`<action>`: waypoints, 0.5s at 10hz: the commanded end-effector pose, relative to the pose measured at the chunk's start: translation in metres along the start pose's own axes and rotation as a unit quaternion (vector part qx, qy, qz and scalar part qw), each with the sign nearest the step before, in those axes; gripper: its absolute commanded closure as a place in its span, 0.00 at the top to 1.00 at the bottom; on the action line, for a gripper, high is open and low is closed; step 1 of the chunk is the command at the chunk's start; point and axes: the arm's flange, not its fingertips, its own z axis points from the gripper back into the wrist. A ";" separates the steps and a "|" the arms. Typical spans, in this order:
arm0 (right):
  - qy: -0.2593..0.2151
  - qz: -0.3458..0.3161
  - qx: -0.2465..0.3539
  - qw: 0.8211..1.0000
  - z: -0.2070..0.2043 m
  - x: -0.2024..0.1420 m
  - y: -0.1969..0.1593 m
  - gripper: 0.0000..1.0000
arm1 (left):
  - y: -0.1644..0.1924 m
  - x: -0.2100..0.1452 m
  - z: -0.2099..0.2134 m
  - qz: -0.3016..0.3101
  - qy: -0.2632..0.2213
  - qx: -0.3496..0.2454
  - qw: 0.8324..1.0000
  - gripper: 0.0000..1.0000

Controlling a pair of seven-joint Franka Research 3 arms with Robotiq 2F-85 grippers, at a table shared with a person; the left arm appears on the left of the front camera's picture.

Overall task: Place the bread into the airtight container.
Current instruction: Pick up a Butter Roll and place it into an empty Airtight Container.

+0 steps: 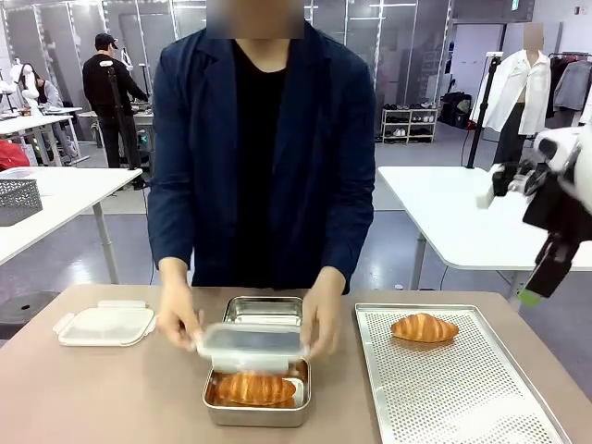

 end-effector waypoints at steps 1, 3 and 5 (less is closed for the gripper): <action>-0.051 -0.010 0.048 0.998 -0.029 0.005 -0.016 1.00 | 0.000 0.002 0.002 -0.001 -0.002 0.000 1.000 1.00; -0.242 -0.042 0.149 0.958 -0.066 -0.003 -0.028 1.00 | 0.000 0.002 0.002 -0.001 -0.002 0.000 1.000 1.00; -0.315 -0.097 0.184 0.926 -0.093 -0.043 -0.033 1.00 | 0.000 0.002 0.002 -0.001 -0.002 0.000 1.000 1.00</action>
